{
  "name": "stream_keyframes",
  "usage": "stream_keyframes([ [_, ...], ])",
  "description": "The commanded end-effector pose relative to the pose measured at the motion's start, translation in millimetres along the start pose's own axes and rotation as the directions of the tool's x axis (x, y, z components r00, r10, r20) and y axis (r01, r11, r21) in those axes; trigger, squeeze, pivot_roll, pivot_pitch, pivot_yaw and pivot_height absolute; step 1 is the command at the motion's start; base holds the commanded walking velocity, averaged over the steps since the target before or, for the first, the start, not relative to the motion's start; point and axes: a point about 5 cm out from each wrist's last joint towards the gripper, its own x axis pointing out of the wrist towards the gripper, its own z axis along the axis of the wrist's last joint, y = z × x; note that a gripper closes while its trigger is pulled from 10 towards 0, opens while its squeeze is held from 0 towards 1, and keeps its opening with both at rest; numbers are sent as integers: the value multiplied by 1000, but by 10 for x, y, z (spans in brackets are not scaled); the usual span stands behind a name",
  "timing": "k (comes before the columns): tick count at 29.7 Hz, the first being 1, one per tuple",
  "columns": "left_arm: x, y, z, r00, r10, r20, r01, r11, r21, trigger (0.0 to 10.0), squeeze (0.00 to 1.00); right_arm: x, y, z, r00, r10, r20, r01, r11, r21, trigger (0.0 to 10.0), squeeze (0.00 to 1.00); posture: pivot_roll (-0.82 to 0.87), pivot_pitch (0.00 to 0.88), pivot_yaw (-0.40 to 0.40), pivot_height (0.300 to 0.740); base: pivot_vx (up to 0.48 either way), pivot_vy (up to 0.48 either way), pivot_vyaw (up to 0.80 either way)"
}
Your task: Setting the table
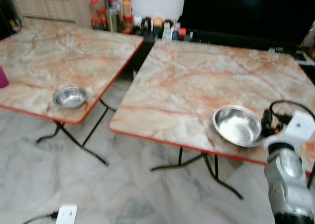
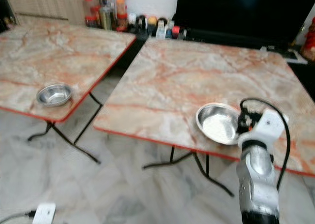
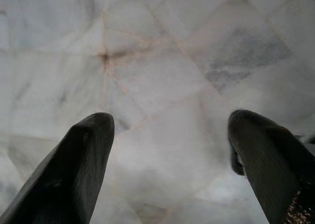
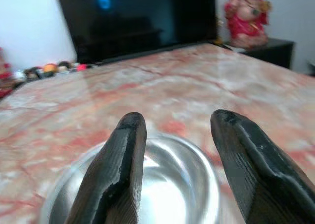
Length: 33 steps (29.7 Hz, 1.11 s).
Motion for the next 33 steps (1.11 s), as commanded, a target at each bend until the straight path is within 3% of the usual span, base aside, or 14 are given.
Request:
stream_keyframes([
  [1,-5,-42,-39,1000,-6,-15,6,1000,-9,10000,0,-26,-275,-203,992,-81,-94,80,997,-13,10000,0,-38,70,-63,740,0,401,-456],
  [7,-5,-40,-44,1000,-5,-19,5,1000,-8,10000,0,-176,-659,-615,936,-241,-258,238,970,-44,10000,0,-34,66,-62,740,0,400,-75],
  [12,-5,-37,-45,1000,-4,-20,4,1000,-6,10000,0,-264,-771,-766,905,-291,-311,283,956,-71,10000,0,-34,66,-60,740,0,399,0],
  [13,-6,-31,-46,1000,-3,-21,3,1000,-3,10000,0,-330,-829,-880,882,-316,-350,300,949,-99,10000,0,-38,60,-53,740,0,398,0],
  [25,-9,-22,-57,1000,0,-24,0,1000,2,10000,0,-506,-961,-1188,824,-354,-443,323,935,-148,10000,0,-34,49,-50,740,0,392,0],
  [32,-11,-30,-74,999,-8,-35,9,1000,18,10000,0,-724,-974,-1496,757,-311,-575,296,947,-122,10000,0,-32,33,-49,740,0,316,0],
  [33,-11,-27,-82,999,-5,-46,7,999,45,10000,0,-838,-1005,-1603,721,-307,-621,289,948,-133,10000,0,-30,27,-48,740,0,0,0],
])
